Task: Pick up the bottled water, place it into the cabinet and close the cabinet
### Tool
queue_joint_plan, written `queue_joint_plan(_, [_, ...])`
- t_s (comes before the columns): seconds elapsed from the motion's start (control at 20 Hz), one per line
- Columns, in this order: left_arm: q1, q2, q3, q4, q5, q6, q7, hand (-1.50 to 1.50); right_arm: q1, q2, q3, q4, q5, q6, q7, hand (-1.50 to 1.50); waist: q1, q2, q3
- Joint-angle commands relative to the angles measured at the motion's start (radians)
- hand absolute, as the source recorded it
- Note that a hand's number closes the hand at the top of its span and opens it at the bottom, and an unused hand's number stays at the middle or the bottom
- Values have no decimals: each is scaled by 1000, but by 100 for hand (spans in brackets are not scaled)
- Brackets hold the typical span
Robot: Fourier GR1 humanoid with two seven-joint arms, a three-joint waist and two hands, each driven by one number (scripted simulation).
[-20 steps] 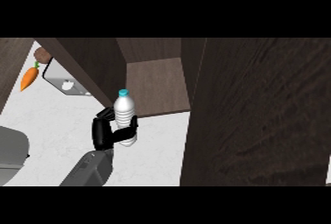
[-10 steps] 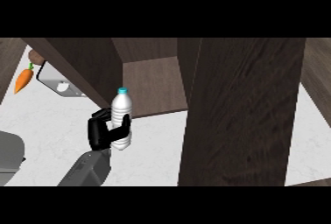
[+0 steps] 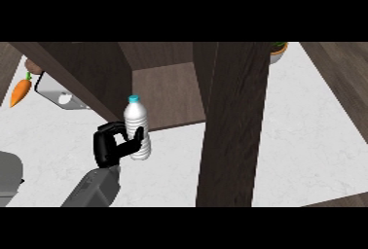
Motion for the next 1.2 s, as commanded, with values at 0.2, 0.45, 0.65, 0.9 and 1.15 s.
queue_joint_plan(0.2, [-262, -45, -12, 46, 6, 27, 135, -150, -7, -8, -2, 19, -25, 15, 5, -150, -54, 22, -21])
queue_joint_plan(0.45, [-262, -19, -17, 24, 14, 27, 145, -150, -24, -14, -1, 41, -18, 20, 1, -150, -53, 29, -21])
queue_joint_plan(0.65, [-267, -10, -28, 17, 9, 53, 142, -150, -25, -22, -10, 42, -41, 38, -2, -150, -67, 24, -20])
queue_joint_plan(0.9, [-267, -2, -73, 0, -15, 67, 140, -150, -21, -19, 0, 47, -36, 44, 1, -150, -74, 23, -19])
queue_joint_plan(1.15, [-273, 27, -146, -21, -59, 42, 140, -150, -38, -34, -6, 60, -45, 65, -7, -150, -86, 20, -17])
